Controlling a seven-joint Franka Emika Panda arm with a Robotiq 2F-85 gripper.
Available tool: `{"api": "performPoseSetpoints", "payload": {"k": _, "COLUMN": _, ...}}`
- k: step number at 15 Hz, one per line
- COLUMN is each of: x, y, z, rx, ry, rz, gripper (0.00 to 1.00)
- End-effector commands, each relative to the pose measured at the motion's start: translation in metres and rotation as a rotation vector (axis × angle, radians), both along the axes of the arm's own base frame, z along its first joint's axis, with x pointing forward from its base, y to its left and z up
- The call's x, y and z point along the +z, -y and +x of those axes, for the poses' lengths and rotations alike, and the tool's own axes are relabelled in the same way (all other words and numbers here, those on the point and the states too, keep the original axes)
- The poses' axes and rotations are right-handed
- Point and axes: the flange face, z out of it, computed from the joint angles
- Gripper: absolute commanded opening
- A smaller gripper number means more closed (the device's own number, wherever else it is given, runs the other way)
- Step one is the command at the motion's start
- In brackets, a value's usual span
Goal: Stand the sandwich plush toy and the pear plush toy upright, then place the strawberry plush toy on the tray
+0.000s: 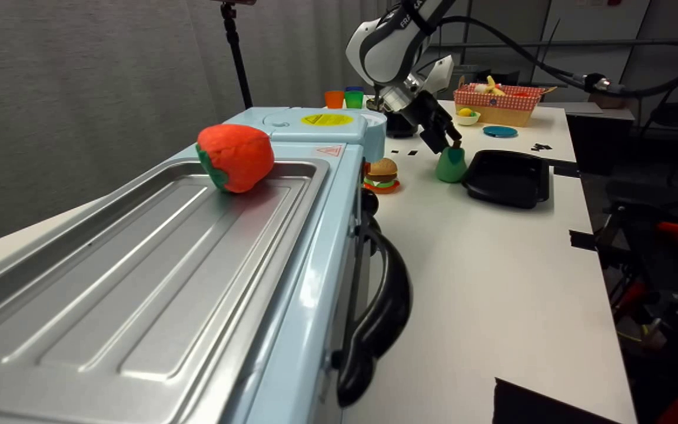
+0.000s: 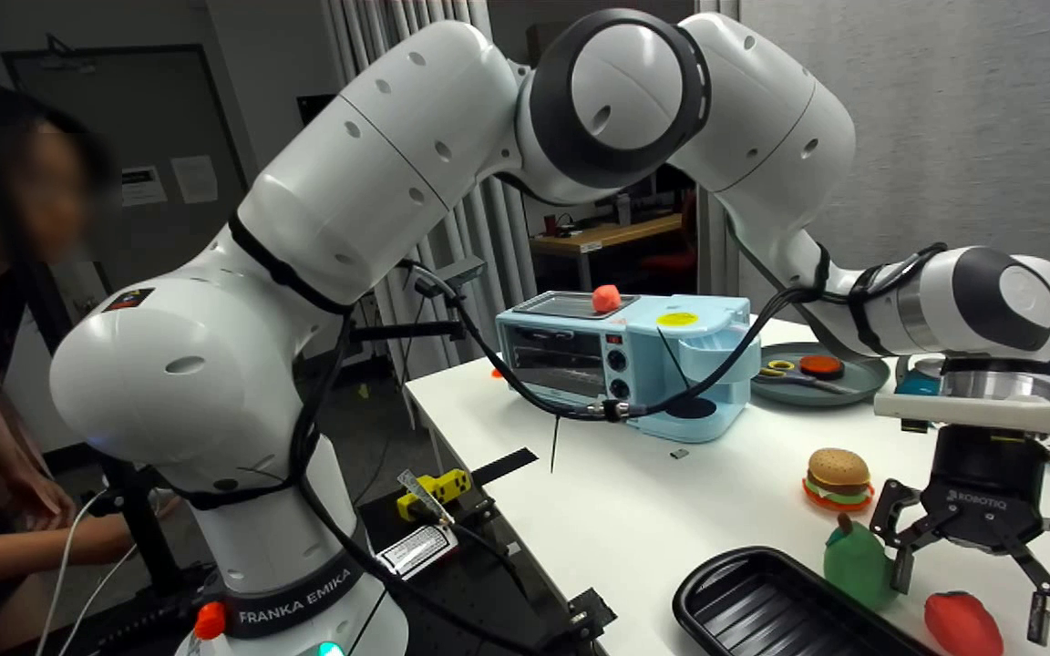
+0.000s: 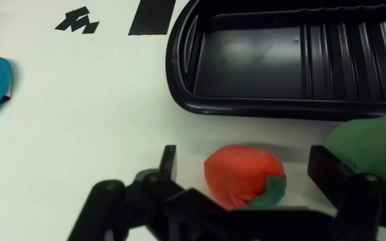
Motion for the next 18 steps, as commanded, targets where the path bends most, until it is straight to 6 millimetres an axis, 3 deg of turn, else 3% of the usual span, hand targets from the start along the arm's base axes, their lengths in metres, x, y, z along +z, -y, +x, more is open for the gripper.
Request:
{"api": "performPoseSetpoints", "payload": {"k": 1, "x": -0.013, "y": 0.004, "z": 0.002, "rx": 0.012, "ry": 0.022, "rz": 0.022, "gripper": 1.00}}
{"api": "performPoseSetpoints", "payload": {"k": 11, "x": -0.024, "y": 0.016, "z": 0.004, "rx": 0.037, "ry": 0.057, "rz": 0.001, "gripper": 0.97}}
{"api": "performPoseSetpoints", "payload": {"k": 12, "x": -0.024, "y": 0.017, "z": 0.004, "rx": 0.036, "ry": 0.058, "rz": 0.001, "gripper": 0.74}}
{"api": "performPoseSetpoints", "payload": {"k": 14, "x": -0.025, "y": 0.018, "z": 0.004, "rx": 0.039, "ry": 0.057, "rz": 0.001, "gripper": 0.69}}
{"api": "performPoseSetpoints", "payload": {"k": 18, "x": -0.025, "y": 0.018, "z": 0.004, "rx": 0.047, "ry": 0.054, "rz": 0.005, "gripper": 0.37}}
